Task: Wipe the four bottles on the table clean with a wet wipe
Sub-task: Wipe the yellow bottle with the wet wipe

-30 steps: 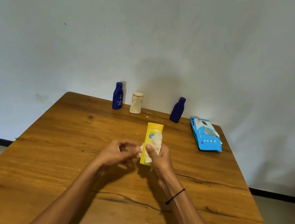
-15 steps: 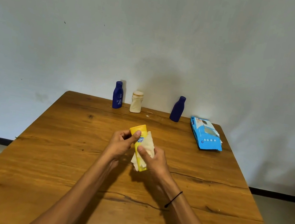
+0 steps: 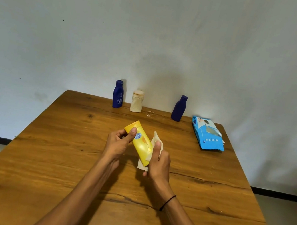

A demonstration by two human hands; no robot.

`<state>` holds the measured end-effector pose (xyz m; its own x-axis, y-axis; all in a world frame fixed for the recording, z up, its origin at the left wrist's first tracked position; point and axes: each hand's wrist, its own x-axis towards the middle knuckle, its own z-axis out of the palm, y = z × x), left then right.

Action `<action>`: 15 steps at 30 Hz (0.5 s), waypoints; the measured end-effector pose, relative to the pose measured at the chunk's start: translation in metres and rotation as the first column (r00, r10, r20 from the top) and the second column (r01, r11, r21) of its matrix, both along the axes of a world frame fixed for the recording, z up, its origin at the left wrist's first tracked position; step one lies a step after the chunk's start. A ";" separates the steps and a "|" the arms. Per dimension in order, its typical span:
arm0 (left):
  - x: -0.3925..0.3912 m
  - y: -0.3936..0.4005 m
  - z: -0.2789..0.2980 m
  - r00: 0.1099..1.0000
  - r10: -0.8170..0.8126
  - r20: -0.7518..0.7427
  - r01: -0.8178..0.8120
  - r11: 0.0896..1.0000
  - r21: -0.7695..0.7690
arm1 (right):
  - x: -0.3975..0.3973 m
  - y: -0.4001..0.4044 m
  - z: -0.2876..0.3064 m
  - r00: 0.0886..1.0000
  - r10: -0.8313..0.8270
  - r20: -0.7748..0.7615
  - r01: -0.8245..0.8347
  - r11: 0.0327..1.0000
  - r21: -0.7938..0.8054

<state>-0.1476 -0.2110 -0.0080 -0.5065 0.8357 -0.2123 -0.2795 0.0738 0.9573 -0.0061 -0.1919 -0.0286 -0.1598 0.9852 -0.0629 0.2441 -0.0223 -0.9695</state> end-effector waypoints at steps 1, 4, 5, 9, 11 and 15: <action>0.001 0.000 0.001 1.000 0.014 0.011 -0.014 1.000 0.005 | -0.002 -0.001 -0.001 0.999 -0.030 -0.027 0.030 0.999 -0.022; -0.001 0.001 0.003 0.994 0.103 0.035 -0.104 0.994 0.020 | -0.005 -0.002 -0.006 0.978 -0.028 -0.205 -0.003 0.989 -0.148; -0.003 0.002 0.003 0.990 0.133 0.038 -0.134 0.991 0.025 | -0.005 -0.003 -0.009 0.965 0.008 -0.262 -0.053 0.985 -0.164; -0.007 0.007 0.001 0.984 0.175 0.022 -0.175 0.984 0.029 | -0.005 -0.004 -0.020 0.903 0.130 -0.409 -0.199 0.971 -0.132; -0.007 0.008 0.001 0.986 0.162 0.029 -0.162 0.986 0.024 | -0.006 -0.003 -0.020 0.901 0.126 -0.416 -0.200 0.970 -0.139; -0.009 0.011 -0.002 0.989 0.141 0.052 -0.142 0.990 0.006 | -0.004 0.000 -0.015 0.921 0.087 -0.380 -0.174 0.964 -0.201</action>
